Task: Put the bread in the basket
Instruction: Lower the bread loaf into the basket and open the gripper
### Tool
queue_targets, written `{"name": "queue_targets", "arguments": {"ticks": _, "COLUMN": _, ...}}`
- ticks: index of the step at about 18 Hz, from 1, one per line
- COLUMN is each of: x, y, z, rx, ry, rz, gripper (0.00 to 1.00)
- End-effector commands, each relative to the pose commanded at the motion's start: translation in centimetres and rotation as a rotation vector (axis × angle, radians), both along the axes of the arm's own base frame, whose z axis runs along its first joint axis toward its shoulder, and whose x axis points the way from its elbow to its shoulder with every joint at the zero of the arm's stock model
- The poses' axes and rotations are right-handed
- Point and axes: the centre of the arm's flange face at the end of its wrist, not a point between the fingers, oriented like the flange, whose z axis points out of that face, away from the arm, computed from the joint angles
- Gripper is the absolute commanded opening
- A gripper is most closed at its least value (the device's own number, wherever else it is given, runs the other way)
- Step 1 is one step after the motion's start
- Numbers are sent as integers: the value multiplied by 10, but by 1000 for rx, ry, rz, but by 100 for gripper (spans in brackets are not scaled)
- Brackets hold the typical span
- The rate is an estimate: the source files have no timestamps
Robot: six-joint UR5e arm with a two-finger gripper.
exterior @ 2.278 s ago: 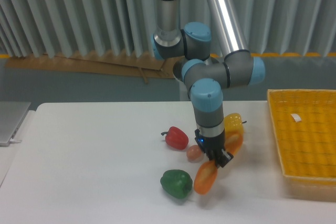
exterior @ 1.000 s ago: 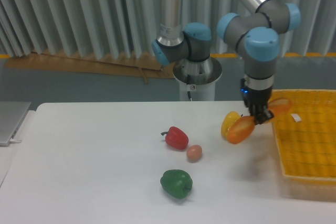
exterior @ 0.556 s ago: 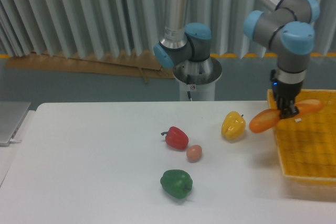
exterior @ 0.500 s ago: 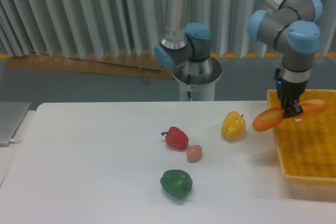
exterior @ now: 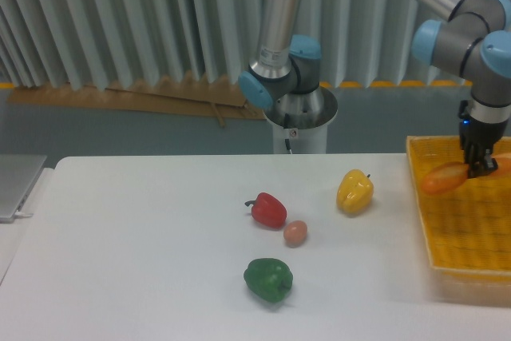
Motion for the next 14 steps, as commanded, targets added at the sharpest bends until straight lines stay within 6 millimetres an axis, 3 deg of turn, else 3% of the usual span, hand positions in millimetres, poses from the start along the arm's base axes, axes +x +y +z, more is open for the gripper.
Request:
{"name": "queue_targets", "arguments": {"ticks": 9, "x": -12, "y": 3, "z": -14, "rx": 2, "ry": 12, "rz": -17, "gripper": 24}}
{"name": "queue_targets", "arguments": {"ticks": 10, "x": -12, "y": 3, "z": -15, "rx": 1, "ry": 10, "rz": -15, "gripper": 28}}
{"name": "queue_targets", "arguments": {"ticks": 11, "x": -14, "y": 4, "z": -16, "rx": 2, "ry": 12, "rz": -18, "gripper": 38}}
{"name": "queue_targets", "arguments": {"ticks": 13, "x": -15, "y": 7, "z": -17, "rx": 4, "ry": 22, "rz": -14, "gripper": 43}}
{"name": "queue_targets", "arguments": {"ticks": 14, "x": -17, "y": 9, "z": -20, "rx": 4, "ry": 27, "rz": -15, "gripper": 52}}
